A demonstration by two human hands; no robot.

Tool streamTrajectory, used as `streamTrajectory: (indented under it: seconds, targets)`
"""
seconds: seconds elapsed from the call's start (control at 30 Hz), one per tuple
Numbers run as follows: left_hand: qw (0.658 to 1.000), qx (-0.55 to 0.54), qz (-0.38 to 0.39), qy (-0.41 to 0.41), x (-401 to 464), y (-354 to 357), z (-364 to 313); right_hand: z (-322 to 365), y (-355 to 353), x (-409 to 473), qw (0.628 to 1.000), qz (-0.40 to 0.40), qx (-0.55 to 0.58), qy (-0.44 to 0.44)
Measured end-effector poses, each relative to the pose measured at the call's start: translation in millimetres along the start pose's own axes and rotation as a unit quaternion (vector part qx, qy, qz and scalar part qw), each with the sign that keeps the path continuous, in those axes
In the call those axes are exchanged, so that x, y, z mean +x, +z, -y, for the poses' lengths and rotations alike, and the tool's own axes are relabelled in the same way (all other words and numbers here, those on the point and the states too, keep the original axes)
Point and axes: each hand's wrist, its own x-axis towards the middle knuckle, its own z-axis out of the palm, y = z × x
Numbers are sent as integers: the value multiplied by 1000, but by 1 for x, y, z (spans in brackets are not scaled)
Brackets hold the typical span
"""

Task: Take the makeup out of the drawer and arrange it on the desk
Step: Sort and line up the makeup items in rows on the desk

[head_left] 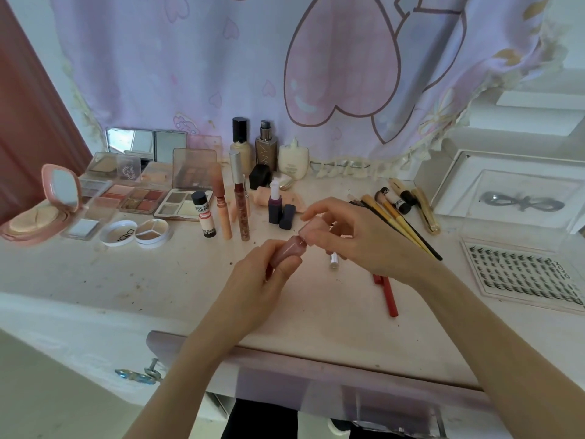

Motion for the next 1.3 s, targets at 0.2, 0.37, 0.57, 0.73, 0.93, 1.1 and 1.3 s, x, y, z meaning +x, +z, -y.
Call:
streamTrajectory:
  seconds: [0.2,0.37,0.57,0.73,0.93,1.1,1.3]
  targets:
    - [998,46,-13,31,4,11,2,-2,-1,6,995,-85,-26,55]
    - [997,50,-43,26,6,8,5,-6,-7,0,998,-38,-18,57]
    - [994,101,-28,40,4,17,7,-9,2,-1,997,-43,18,55]
    - [998,62,-5,12,6,17,14,-12,1,1,997,-19,-5,69]
    - [997,78,4,5,6,18,15,-17,-1,5,999,-2,14,42]
    - [994,106,7,12,6,19,14,-17,1,4,995,15,-7,99]
    - [994,111,9,13,6,19,13,-18,-3,2,996,24,58,70]
